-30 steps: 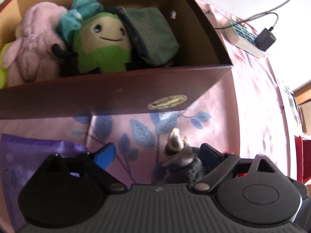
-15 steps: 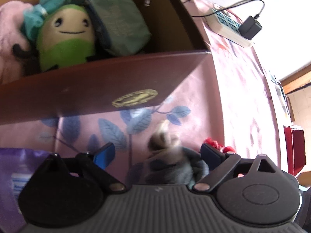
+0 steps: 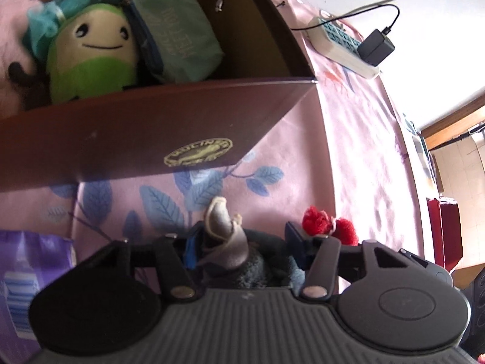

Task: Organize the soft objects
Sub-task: 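Grasp the grey plush with left tool while right tool grasps red yarn tassel, then lift both held items and carry them over the brown box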

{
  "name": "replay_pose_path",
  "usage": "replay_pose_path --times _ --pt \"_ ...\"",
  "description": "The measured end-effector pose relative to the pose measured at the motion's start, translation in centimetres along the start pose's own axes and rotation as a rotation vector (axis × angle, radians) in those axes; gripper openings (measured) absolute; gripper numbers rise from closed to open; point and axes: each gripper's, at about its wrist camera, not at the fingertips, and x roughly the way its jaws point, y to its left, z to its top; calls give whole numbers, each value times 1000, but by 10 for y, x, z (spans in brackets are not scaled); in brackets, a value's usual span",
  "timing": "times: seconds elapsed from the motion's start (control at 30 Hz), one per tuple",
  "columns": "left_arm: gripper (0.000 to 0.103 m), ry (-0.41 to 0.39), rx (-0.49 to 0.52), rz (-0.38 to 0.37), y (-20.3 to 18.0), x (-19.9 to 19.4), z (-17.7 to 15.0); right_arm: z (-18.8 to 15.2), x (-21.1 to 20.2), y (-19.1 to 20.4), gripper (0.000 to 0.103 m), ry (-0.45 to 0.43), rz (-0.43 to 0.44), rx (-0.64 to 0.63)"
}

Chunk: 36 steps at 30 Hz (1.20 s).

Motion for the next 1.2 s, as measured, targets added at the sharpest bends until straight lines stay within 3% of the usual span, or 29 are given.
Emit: replay_pose_path --times 0.2,0.23,0.27,0.5,0.73,0.97,1.2 --pt "38 -59 34 49 -6 -18 -7 0 -4 -7 0 3 32 110" --pt "32 -74 38 58 -6 -21 -8 0 -4 -8 0 3 38 132" --pt "7 -85 40 64 -5 -26 -9 0 -4 -10 0 3 41 153" --pt "7 -143 41 115 1 -45 -13 4 -14 -23 0 -25 71 286" --pt "7 -255 100 135 -5 -92 -25 15 -35 -25 0 -100 124 406" --pt "7 -359 169 147 -12 -132 -29 53 -61 -8 0 -198 209 441" --pt "7 -457 191 142 13 -181 -14 101 -64 28 0 -243 292 422"
